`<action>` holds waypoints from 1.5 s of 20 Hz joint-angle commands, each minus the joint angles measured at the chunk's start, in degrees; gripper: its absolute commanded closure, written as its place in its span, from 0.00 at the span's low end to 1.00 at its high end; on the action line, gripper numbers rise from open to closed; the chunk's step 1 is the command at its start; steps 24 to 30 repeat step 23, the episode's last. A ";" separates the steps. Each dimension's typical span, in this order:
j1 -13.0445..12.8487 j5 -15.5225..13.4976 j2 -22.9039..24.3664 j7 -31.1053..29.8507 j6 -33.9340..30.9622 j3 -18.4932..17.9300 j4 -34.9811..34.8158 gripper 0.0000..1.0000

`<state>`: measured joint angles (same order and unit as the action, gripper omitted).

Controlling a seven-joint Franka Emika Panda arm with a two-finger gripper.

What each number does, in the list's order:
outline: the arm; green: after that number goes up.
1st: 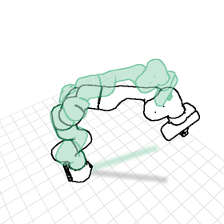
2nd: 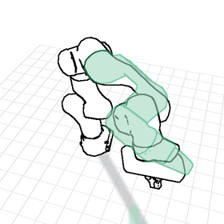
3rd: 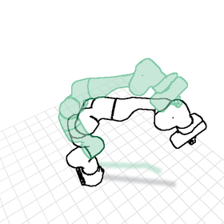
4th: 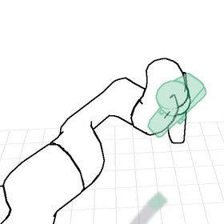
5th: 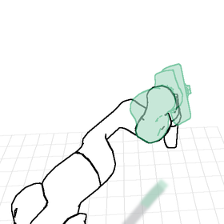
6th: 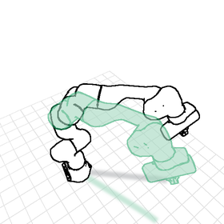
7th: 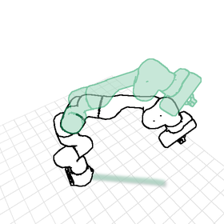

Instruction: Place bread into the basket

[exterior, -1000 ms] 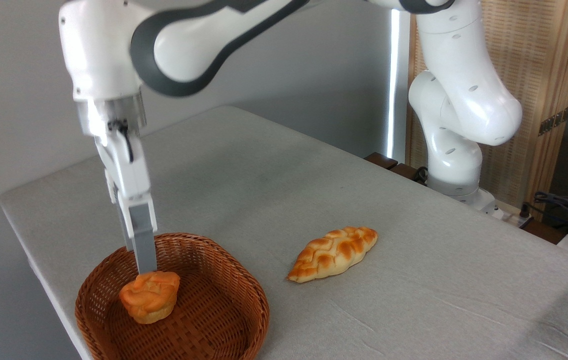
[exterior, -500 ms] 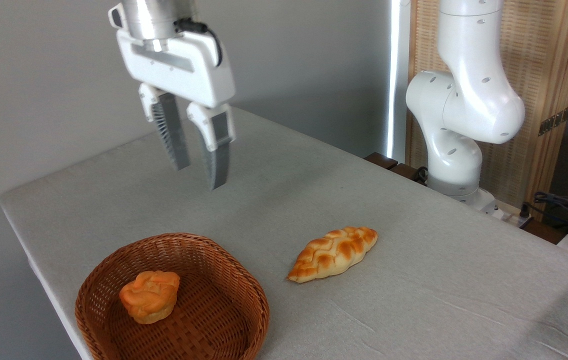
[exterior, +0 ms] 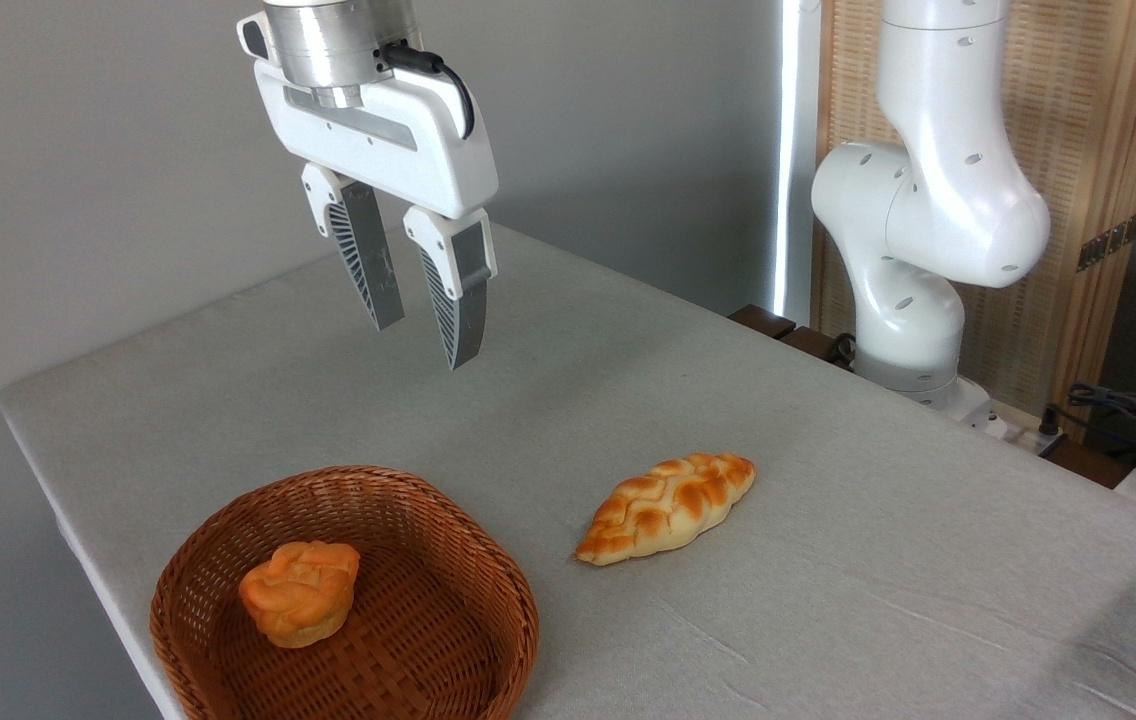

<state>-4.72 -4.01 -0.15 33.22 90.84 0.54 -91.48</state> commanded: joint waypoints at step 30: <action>-0.02 3.75 0.06 0.09 3.91 -1.16 -0.28 0.00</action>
